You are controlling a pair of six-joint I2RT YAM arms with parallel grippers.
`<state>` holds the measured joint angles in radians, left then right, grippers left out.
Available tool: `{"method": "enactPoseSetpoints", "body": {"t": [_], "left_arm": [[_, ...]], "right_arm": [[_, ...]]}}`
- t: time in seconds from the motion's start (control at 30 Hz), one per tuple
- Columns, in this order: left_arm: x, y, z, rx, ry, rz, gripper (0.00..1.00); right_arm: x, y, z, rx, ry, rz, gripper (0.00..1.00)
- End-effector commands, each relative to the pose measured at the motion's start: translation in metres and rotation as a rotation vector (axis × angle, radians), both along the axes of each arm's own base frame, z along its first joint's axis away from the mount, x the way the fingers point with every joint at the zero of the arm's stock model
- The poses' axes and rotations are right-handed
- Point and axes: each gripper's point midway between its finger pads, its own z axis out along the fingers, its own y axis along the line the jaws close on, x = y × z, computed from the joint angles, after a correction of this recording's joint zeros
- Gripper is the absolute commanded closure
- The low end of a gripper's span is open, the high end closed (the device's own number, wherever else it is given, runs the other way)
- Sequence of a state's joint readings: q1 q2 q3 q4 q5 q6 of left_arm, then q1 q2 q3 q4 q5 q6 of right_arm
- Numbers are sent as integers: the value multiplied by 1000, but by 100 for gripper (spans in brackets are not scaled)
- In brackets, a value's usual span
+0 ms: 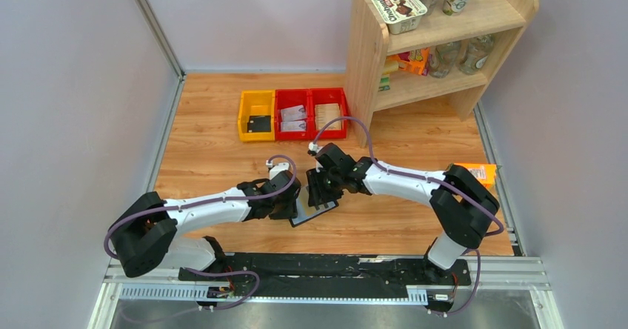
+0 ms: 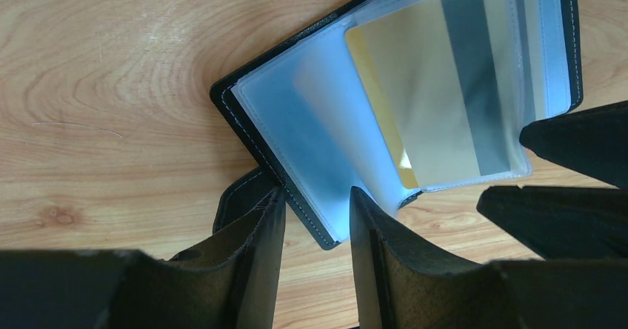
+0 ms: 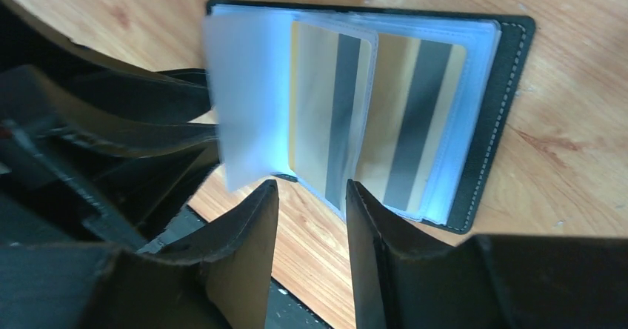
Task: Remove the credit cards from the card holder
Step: Remove the credit card from the card holder.
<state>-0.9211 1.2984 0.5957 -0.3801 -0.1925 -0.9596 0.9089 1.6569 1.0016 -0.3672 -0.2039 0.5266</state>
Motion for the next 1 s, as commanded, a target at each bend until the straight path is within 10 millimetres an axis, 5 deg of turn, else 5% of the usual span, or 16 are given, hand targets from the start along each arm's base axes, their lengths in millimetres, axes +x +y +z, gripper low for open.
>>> {"method": "enactPoseSetpoints", "body": {"t": [0.0, 0.23, 0.67, 0.83, 0.97], "left_arm": [[-2, -9, -3, -35, 13, -8, 55], [3, -5, 7, -95, -48, 36, 55], [2, 27, 51, -219, -210, 152, 46], [12, 1, 83, -387, -268, 140, 36], [26, -21, 80, -486, -216, 145, 34]], "right_arm": [[-1, 26, 34, 154, -39, 64, 59], [-8, 36, 38, 214, -10, 97, 57], [16, 10, 22, 73, -111, 0, 55], [31, -7, 15, 50, -110, -51, 58], [39, -14, 11, 65, -99, -80, 60]]}}
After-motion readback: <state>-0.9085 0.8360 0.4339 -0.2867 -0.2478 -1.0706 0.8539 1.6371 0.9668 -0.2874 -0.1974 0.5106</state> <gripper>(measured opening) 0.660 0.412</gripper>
